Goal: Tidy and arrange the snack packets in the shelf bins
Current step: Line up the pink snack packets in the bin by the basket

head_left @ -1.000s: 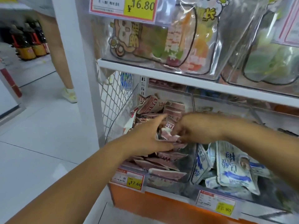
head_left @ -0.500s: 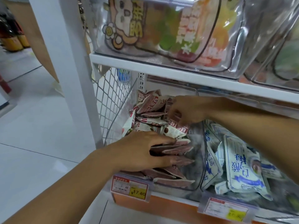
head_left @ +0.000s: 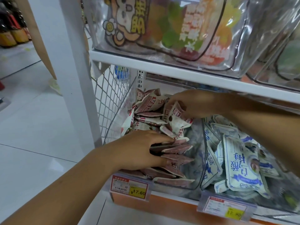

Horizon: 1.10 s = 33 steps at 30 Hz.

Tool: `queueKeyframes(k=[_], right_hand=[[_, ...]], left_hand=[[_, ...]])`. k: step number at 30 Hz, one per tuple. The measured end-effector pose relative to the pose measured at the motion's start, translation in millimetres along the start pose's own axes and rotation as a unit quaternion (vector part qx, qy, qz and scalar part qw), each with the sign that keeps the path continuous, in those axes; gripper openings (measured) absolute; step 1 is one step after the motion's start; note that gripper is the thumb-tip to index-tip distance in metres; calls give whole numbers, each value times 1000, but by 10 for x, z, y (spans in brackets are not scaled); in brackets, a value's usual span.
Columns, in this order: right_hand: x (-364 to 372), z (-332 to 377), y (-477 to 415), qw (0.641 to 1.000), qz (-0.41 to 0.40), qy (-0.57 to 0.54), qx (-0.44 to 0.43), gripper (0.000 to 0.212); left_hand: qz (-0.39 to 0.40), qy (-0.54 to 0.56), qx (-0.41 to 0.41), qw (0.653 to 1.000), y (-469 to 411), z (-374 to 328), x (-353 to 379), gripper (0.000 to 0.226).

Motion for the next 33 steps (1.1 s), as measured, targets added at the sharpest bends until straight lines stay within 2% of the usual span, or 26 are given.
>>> queueKeyframes(k=[3, 7, 12, 16, 18, 21, 24, 27, 30, 33], right_hand=[[-40, -18, 68, 999, -37, -2, 14, 54], [25, -16, 85, 1000, -11, -5, 3, 47], [-12, -17, 188, 998, -31, -37, -36, 47], [38, 81, 239, 1000, 9, -1, -25, 52], [163, 181, 156, 997, 45, 48, -38, 52], [232, 218, 34, 992, 54, 102, -46, 51], [95, 152, 83, 995, 77, 55, -20, 47], [16, 207, 50, 999, 16, 18, -39, 28], [131, 401, -153, 998, 9, 38, -51, 29], [279, 503, -368, 994, 0, 105, -37, 28]], left_hand=[[3, 6, -8, 1000, -7, 8, 4, 64], [3, 2, -13, 1000, -9, -37, 14, 63], [-11, 24, -28, 999, 9, -71, 20, 66], [-18, -31, -63, 997, -59, -51, -9, 77], [-21, -29, -72, 997, -79, -42, -4, 81], [-38, -21, -63, 997, 1, -71, -7, 84], [-48, -24, -62, 997, 197, -90, -43, 74], [-61, -44, -65, 995, 378, -105, -47, 55], [-54, -71, -74, 993, 433, -126, 13, 51], [-49, -70, -67, 994, 466, -133, 63, 50]])
Point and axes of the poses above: each hand's wrist, its own y-axis away from the middle knuckle, its own x-axis out of the palm, z = x × y, the point moved 2 cm from there along -y, towards the middle knuckle, and after that the axes turned 14 degrees about z, right-handed, at the moved point
